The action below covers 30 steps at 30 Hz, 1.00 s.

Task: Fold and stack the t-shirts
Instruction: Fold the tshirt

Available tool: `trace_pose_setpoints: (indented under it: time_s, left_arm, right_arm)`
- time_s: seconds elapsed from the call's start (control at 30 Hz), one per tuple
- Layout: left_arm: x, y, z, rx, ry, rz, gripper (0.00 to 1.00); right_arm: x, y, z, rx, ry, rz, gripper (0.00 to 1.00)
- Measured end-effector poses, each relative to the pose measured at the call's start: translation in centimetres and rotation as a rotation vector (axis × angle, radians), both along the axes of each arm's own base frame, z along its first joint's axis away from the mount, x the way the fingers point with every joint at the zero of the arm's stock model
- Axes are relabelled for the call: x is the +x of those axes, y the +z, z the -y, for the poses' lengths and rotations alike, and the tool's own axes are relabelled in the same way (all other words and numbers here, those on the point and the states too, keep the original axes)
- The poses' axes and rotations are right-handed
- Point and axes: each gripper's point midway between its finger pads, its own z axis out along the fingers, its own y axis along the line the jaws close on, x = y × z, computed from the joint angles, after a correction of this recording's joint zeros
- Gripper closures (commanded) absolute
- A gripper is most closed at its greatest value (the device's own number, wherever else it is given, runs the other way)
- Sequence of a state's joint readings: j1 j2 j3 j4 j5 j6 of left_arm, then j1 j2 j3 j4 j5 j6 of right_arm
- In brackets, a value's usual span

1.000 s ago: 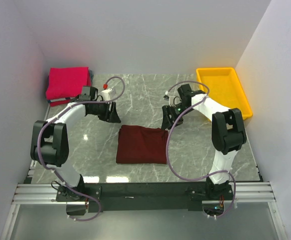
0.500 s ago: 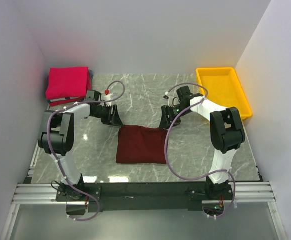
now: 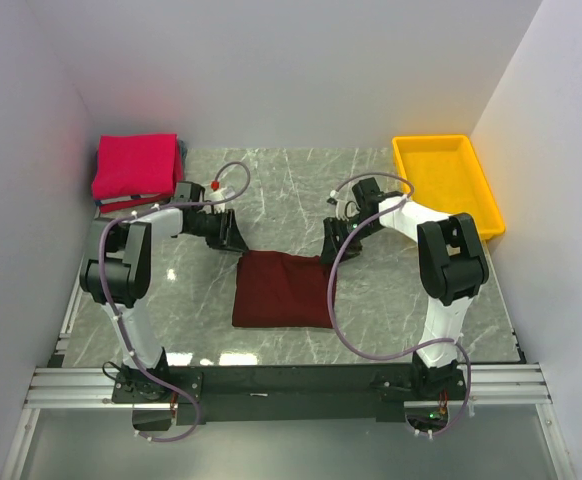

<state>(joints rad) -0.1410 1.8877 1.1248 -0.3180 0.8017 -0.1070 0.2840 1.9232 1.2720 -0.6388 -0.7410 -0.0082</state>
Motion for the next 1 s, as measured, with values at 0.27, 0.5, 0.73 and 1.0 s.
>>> trace_pose_setpoints:
  time_s: [0.27, 0.5, 0.73, 1.0]
  left_arm:
    - [-1.1, -0.8, 0.9, -0.013, -0.017, -0.031, 0.83]
    - [-1.3, -0.7, 1.1, -0.019, -0.028, -0.028, 0.99]
    - [-2.2, -0.2, 0.4, -0.001, -0.022, -0.011, 0.99]
    - [-1.3, 1.4, -0.3, 0.031, -0.005, 0.069, 0.99]
  right_arm:
    - [-0.6, -0.6, 0.2, -0.009, 0.000, -0.016, 0.72]
    - [-0.7, 0.0, 0.3, -0.004, -0.003, 0.009, 1.00]
    - [-0.3, 3.0, 0.7, -0.008, -0.012, 0.115, 1.00]
    - [0.0, 3.1, 2.2, -0.074, -0.045, 0.165, 1.00]
